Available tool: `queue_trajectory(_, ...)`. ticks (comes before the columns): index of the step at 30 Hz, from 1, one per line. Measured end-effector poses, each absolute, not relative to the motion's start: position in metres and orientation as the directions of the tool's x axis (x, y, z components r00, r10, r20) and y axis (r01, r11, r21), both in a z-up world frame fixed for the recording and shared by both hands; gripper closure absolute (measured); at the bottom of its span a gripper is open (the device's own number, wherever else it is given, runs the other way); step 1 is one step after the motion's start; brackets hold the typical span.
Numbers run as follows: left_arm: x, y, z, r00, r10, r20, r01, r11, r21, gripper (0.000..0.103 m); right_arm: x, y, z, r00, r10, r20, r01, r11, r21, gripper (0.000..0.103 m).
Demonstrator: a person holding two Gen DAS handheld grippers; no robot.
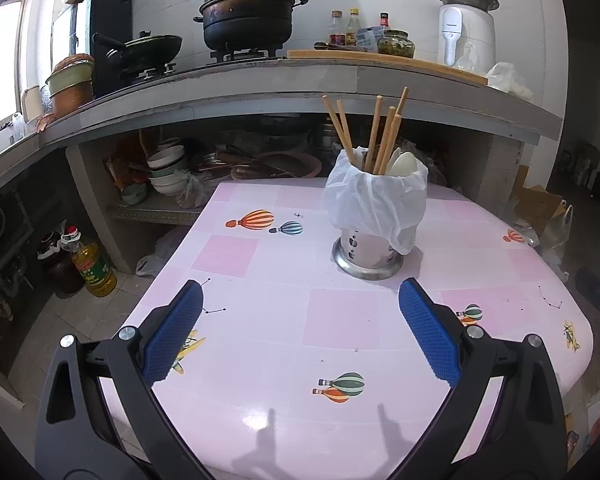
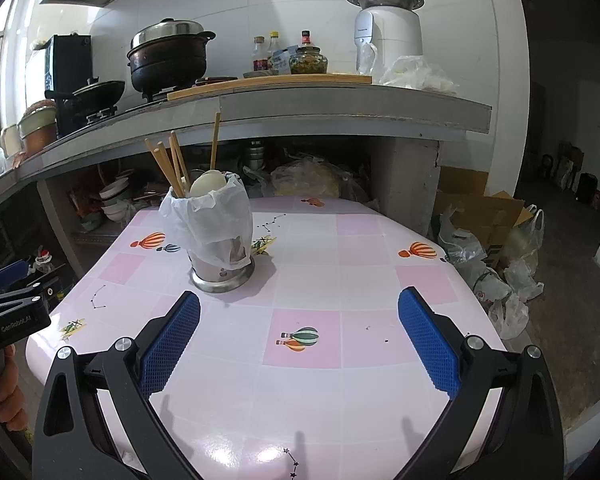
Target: Organize utensils
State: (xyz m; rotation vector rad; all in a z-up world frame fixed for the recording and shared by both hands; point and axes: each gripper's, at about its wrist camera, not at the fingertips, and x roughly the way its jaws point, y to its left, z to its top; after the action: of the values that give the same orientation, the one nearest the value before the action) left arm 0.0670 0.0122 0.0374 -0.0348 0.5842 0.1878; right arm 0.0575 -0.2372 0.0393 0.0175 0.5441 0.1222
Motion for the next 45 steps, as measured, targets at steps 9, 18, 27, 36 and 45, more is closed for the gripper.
queue_trajectory(9, 0.066, 0.021, 0.038, 0.814, 0.184, -0.551, -0.211, 0.977, 0.013, 0.008, 0.059, -0.239, 0.04, 0.849, 0.114, -0.516, -0.104, 0.993, 0.05, 0.006)
queue_trajectory(18, 0.065, 0.027, 0.039, 0.814, 0.193, -0.548, -0.228, 0.974, 0.005, 0.008, 0.059, -0.24, 0.041, 0.849, 0.111, -0.516, -0.101, 0.994, 0.049, 0.006)
queue_trajectory(27, 0.066, 0.031, 0.038, 0.811, 0.197, -0.551, -0.236, 0.972, 0.0, 0.008, 0.059, -0.241, 0.041, 0.848, 0.111, -0.518, -0.101, 0.994, 0.048, 0.006)
queue_trajectory(36, 0.066, 0.034, 0.036, 0.805, 0.196, -0.56, -0.241, 0.97, -0.008, 0.008, 0.059, -0.242, 0.04, 0.847, 0.112, -0.519, -0.102, 0.994, 0.048, 0.006)
queue_trajectory(45, 0.065, 0.034, 0.035, 0.804, 0.196, -0.561, -0.238, 0.971, -0.002, 0.008, 0.059, -0.242, 0.04, 0.847, 0.113, -0.52, -0.103, 0.994, 0.048, 0.006)
